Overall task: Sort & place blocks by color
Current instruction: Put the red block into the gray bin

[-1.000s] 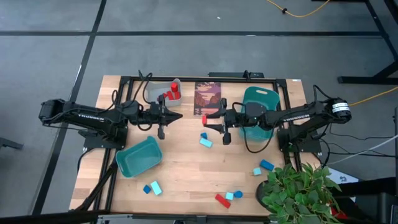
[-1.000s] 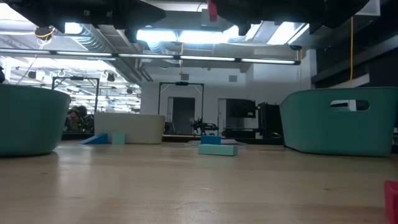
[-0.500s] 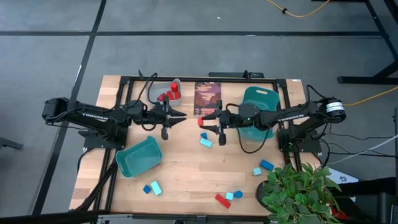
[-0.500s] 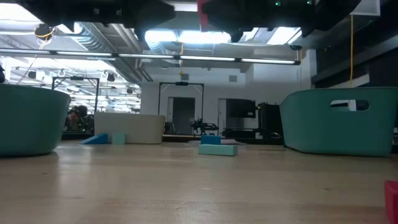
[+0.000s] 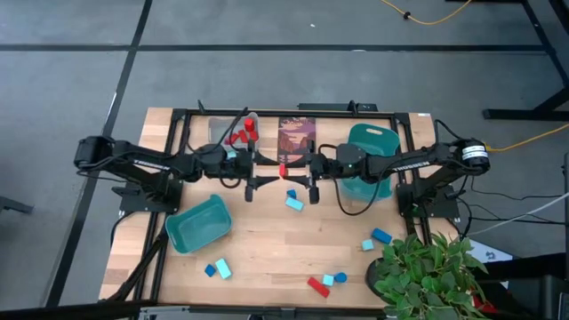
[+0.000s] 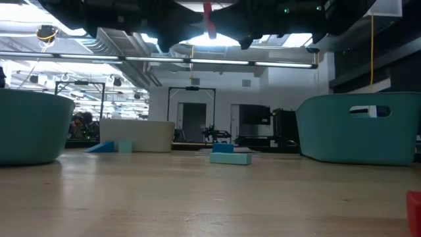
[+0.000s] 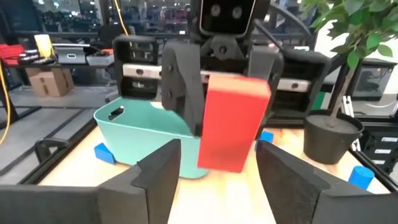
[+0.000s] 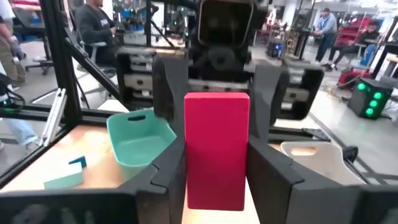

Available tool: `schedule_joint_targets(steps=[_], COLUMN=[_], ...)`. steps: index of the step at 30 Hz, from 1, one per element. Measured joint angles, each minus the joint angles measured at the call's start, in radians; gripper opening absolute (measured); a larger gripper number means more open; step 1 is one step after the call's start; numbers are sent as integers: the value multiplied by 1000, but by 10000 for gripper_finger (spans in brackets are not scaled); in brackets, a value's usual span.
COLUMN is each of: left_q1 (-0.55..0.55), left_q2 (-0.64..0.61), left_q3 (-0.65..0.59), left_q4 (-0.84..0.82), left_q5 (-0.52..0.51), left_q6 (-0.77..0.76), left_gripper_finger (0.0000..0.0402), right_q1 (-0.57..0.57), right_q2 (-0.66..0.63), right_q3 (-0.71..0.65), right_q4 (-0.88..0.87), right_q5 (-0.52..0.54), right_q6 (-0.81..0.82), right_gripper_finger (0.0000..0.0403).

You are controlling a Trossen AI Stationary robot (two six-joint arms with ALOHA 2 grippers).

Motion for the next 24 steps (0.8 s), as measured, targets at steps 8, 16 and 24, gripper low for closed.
schedule_joint_targets(steps=[8, 16, 24], left_q1=[0, 0, 12], left_q2=[1, 4, 124], left_q3=[0, 4, 122], left_q4=[51, 88, 29], left_q5=[0, 30, 73], left_q6=[-6, -29, -54], left_gripper_finger=[207, 207, 207], right_q1=[-2, -24, -23], right_q2=[-1, -1, -1], right_q3=[0, 0, 0], right_q4=[132, 138, 130], right_q5=[-45, -52, -81], right_q6=[8, 32, 51], right_gripper_finger=[135, 135, 135])
